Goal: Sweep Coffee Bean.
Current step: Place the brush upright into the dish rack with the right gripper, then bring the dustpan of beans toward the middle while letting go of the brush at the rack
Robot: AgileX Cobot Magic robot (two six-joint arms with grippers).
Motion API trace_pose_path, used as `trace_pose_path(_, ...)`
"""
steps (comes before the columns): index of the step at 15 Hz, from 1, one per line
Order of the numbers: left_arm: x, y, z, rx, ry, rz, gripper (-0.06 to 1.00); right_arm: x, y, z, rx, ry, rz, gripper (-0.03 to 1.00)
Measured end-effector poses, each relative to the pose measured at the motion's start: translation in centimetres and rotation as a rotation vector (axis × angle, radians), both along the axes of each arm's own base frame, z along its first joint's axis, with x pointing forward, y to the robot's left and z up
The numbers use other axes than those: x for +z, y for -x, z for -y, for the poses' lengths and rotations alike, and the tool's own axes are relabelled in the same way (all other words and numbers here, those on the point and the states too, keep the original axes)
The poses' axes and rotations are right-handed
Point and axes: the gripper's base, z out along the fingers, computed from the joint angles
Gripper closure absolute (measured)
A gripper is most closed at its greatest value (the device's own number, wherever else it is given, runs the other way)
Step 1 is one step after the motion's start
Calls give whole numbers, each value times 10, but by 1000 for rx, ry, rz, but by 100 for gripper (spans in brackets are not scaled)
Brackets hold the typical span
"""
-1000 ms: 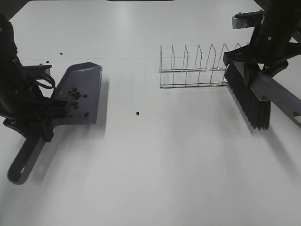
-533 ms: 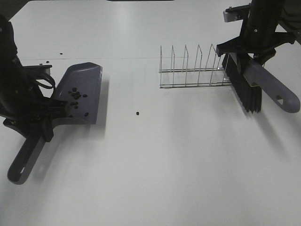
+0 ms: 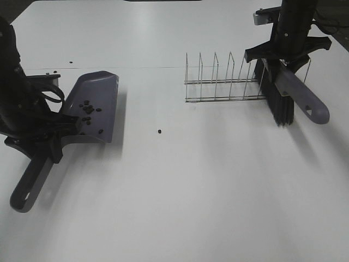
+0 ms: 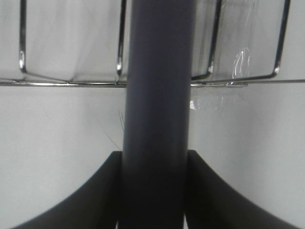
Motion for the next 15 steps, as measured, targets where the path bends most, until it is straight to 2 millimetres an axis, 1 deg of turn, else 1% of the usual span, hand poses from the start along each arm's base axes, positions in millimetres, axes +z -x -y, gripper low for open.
trace_pose_path(1,0,0,0,3,4,1,61,2,-1,5,-19,-24,1,66)
trace_pose_path(4,0,0,1,11,13,-1,61,1,-1,6,-8,-55,-5,66)
trace_pose_path(5,0,0,1,11,13,-1,61,1,-1,4,6,-72,-6,60)
trace_pose_path(6,0,0,1,11,13,-1,61,2,-1,3,8,-88,0,52)
trace_pose_path(8,0,0,2,15,19,-3,61,2,-2,2,21,-95,3,40)
trace_pose_path(9,0,0,2,19,23,-3,61,2,-2,2,24,-95,3,38)
trace_pose_path(11,-13,0,3,28,23,-39,61,8,-1,2,26,-98,17,36)
trace_pose_path(12,-14,-1,3,29,23,-43,61,16,-1,2,27,-99,38,35)
trace_pose_path(15,-22,-4,5,48,37,-31,61,52,5,3,33,-99,114,35)
